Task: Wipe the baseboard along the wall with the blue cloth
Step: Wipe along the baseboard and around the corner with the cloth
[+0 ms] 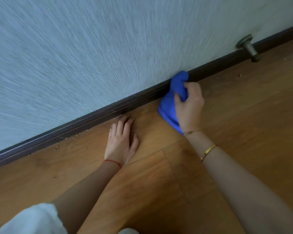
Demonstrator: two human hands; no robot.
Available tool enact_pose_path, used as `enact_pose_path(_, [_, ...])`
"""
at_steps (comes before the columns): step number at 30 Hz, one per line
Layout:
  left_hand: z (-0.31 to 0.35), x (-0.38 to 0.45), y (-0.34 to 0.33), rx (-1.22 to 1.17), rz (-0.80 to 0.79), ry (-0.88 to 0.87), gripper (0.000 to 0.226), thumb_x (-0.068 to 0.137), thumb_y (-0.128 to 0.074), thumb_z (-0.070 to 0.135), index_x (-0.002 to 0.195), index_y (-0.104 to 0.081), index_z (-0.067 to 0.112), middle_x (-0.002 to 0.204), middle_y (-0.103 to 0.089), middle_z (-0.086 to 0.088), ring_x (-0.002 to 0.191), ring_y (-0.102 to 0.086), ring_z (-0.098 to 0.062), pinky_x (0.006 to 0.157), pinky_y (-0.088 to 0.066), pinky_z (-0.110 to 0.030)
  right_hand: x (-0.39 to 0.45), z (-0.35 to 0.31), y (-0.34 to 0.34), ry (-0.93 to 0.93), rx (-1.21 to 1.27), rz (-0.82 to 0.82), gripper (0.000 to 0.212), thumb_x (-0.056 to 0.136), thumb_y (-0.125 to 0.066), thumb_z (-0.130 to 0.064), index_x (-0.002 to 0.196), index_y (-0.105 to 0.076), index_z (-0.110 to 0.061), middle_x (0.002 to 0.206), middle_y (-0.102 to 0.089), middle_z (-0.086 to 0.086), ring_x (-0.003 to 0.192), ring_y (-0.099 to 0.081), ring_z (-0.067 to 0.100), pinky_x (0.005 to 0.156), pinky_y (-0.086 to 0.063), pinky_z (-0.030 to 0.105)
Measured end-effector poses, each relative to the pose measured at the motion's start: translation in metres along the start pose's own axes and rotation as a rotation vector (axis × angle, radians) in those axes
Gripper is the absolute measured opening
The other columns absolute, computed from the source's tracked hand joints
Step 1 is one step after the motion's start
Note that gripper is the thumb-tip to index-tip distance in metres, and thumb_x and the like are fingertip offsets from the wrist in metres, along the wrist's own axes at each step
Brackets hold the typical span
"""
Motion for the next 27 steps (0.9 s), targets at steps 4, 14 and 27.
enact_pose_path(4, [-0.001,0.0,-0.002,-0.001,-0.001,0.003,0.055,0.094,-0.051,0.031,0.144,-0.045,0.009,0.145,-0.045,-0.01,0.118,-0.046,-0.031,0.105,-0.04,-0.051,-0.034,-0.031,-0.025,0.292,-0.066,-0.201,0.019,0.081,-0.065,0.001,0.1,-0.064,-0.002,0.096,-0.061,0.011,0.092,-0.058,0.026,0.085,-0.05,0.032])
enact_pose_path(14, [0.0,0.0,-0.001,0.03,-0.03,-0.006,0.055,0.097,-0.047,0.033,0.146,-0.042,0.008,0.146,-0.043,-0.01,0.123,-0.047,-0.028,0.108,-0.041,-0.047,0.027,0.021,0.017,-0.121,-0.1,0.058,0.022,0.082,-0.068,-0.005,0.102,-0.062,-0.001,0.105,-0.061,0.013,0.099,-0.06,0.024,0.089,-0.05,0.033])
enact_pose_path(27, [0.032,0.02,0.007,0.011,-0.073,-0.139,0.048,0.097,-0.043,0.032,0.138,-0.051,0.01,0.138,-0.051,-0.01,0.123,-0.048,-0.026,0.104,-0.044,-0.045,0.008,-0.008,0.06,0.12,-0.158,-0.245,0.032,0.085,-0.069,-0.008,0.117,-0.063,-0.005,0.112,-0.062,0.01,0.104,-0.058,0.025,0.093,-0.044,0.027])
Point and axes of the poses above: each hand's wrist, its own x-axis towards the middle knuckle, its own y-axis out of the back of the hand, z = x × y, the point moved 3 cm from there along x, towards the middle knuckle
